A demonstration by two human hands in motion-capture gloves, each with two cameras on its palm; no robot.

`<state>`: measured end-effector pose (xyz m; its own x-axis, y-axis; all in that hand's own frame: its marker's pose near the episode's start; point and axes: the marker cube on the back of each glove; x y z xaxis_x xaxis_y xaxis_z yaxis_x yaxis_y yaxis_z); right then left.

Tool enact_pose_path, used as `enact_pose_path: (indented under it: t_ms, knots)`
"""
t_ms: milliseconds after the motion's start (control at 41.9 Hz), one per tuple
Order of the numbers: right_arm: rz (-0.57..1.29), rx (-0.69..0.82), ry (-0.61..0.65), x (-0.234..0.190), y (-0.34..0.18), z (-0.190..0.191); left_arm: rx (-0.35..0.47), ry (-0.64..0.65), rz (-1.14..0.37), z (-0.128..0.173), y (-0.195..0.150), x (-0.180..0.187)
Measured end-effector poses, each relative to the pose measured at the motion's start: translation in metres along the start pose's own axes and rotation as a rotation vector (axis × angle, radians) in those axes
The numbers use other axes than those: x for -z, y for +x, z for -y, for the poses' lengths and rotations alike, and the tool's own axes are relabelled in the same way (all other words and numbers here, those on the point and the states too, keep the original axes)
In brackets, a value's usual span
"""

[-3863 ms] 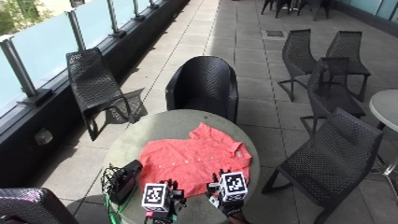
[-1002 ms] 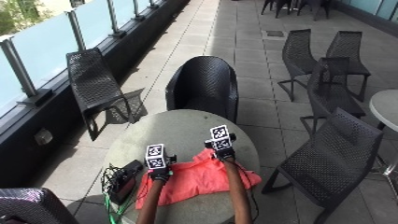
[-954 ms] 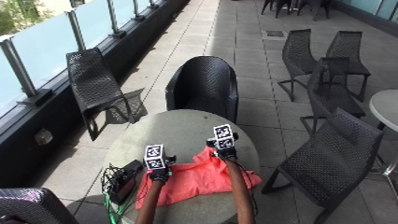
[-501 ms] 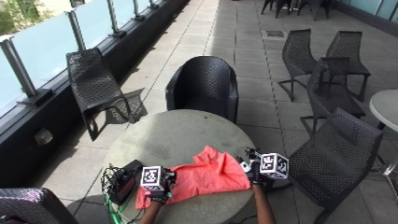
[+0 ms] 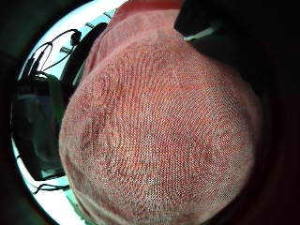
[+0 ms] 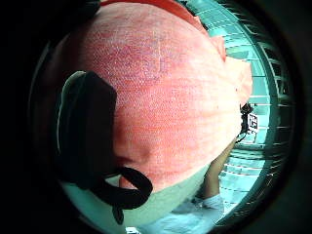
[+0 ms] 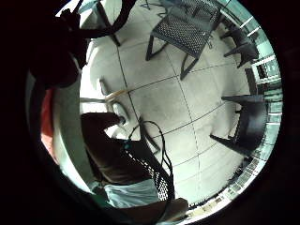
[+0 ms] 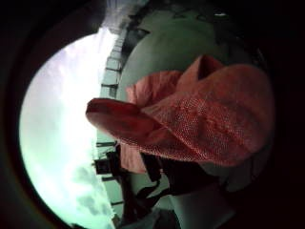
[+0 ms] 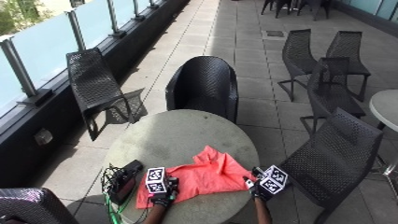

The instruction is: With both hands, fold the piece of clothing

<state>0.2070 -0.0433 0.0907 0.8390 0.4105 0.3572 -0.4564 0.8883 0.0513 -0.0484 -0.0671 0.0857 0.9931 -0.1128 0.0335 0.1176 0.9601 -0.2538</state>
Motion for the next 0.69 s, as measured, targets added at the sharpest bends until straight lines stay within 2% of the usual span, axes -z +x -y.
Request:
enact_pose_path:
  t_ms: [72, 167, 238, 310, 358, 405, 453, 501, 596, 644, 692]
  knots:
    - [-0.068, -0.114, -0.123, 0.012, -0.017, -0.02, 0.01, -0.02, 0.02, -0.001, -0.001, 0.0]
    - [-0.261, -0.219, -0.189, 0.015, -0.02, -0.031, -0.001, -0.03, 0.018, -0.002, 0.0, 0.0]
    - [-0.415, -0.266, -0.18, 0.017, -0.019, -0.031, -0.001, -0.022, 0.019, -0.001, 0.0, 0.0]
    - [-0.477, -0.284, -0.178, 0.018, -0.021, -0.031, 0.01, -0.012, 0.034, 0.0, -0.002, 0.0]
    - [-0.487, -0.275, -0.121, 0.018, -0.022, -0.025, 0.017, -0.013, 0.04, 0.0, -0.003, 0.001]
    - [-0.405, -0.216, -0.045, 0.016, -0.029, -0.014, 0.028, -0.015, 0.047, 0.0, -0.004, 0.001]
    - [-0.206, -0.121, -0.006, 0.012, -0.043, -0.004, 0.037, -0.012, 0.055, 0.001, -0.005, 0.001]
    - [0.035, -0.062, -0.028, 0.012, -0.059, -0.002, 0.041, -0.005, 0.057, 0.002, -0.005, 0.0]
    - [0.442, -0.052, -0.123, 0.022, -0.08, -0.003, 0.042, -0.011, 0.043, 0.011, -0.008, -0.013]
    - [0.502, -0.111, -0.155, 0.023, -0.082, -0.003, 0.036, -0.031, 0.031, 0.013, -0.01, -0.021]
    - [0.456, -0.234, -0.171, 0.019, -0.074, -0.002, 0.031, -0.043, 0.022, 0.006, -0.006, -0.013]
